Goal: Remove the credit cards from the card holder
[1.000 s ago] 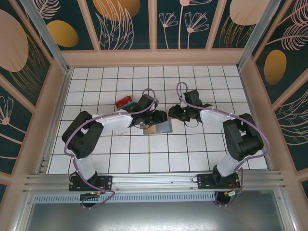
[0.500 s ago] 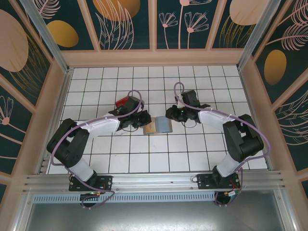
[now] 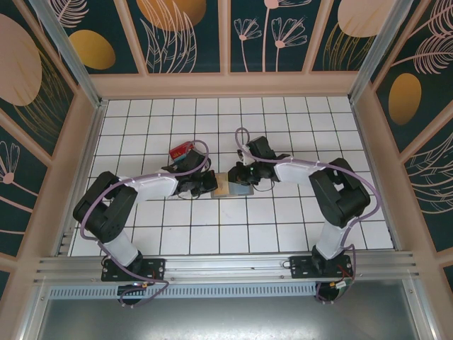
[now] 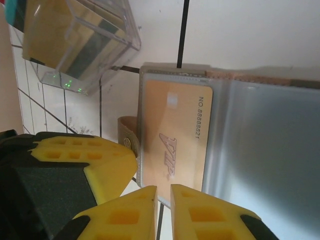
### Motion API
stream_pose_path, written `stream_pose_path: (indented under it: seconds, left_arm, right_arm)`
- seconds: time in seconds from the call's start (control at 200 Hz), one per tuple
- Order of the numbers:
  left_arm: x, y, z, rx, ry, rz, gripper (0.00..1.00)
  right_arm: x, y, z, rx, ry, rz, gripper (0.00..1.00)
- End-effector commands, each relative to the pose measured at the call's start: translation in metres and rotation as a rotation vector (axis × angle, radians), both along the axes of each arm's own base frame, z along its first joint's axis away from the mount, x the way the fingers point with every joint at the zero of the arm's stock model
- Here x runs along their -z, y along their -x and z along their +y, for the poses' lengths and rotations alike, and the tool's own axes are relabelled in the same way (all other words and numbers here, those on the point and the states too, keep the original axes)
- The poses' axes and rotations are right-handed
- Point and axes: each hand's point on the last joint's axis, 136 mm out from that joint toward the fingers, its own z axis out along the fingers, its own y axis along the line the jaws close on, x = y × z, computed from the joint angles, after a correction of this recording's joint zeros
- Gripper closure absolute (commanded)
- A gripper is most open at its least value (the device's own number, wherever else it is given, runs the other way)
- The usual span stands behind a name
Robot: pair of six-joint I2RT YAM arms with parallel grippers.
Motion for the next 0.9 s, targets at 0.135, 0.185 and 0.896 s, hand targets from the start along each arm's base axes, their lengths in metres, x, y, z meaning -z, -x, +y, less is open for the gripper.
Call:
stream_pose_path:
  seconds: [0.135,0.185,0.896]
  left_arm:
    - [0.02,0.014,0.013,0.009,-0.07,0.041,0.97]
    - [0.02,0.015,0.014,0.008,-0.073,0.042,0.97]
    - [0.032,0.017,0.01,0.009,-0.058,0.076,0.97]
  right_arm:
    - [0.003,0.001,0.008,-0.032,0.003,0.021,0.81]
    - [0.008,0.001,0.007,-0.03,0.014,0.032,0.8]
    - [0.035,0.009,0.008,-0.05,0.046,0.091,0.84]
